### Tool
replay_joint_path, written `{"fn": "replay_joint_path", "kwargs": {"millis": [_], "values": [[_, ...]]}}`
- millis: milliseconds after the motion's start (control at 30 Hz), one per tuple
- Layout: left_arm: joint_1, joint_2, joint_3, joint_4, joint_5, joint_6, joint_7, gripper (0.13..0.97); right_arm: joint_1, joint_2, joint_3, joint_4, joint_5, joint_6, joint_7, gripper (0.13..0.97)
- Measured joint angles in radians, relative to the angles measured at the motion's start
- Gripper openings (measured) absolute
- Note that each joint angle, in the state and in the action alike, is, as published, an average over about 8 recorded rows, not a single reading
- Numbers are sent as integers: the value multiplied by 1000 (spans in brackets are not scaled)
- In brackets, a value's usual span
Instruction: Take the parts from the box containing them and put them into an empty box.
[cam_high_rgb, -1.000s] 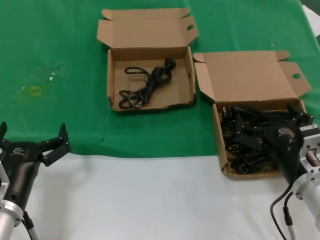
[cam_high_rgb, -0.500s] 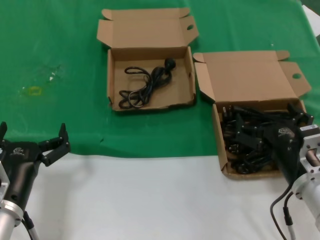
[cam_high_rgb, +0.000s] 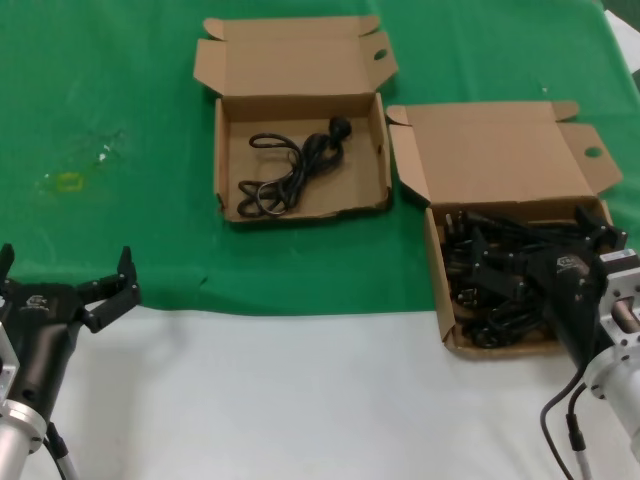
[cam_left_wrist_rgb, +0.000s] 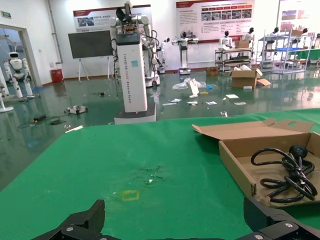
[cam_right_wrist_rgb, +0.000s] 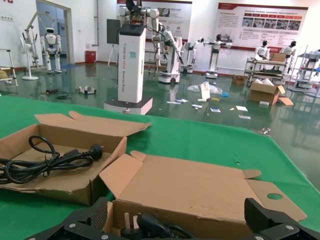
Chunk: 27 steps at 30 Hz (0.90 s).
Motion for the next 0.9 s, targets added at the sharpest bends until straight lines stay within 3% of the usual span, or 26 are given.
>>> {"fn": "replay_joint_path", "kwargs": {"millis": [900], "values": [[0,0,0,0,0,0,0,966,0,0,0,0,0,0,0,966]]}}
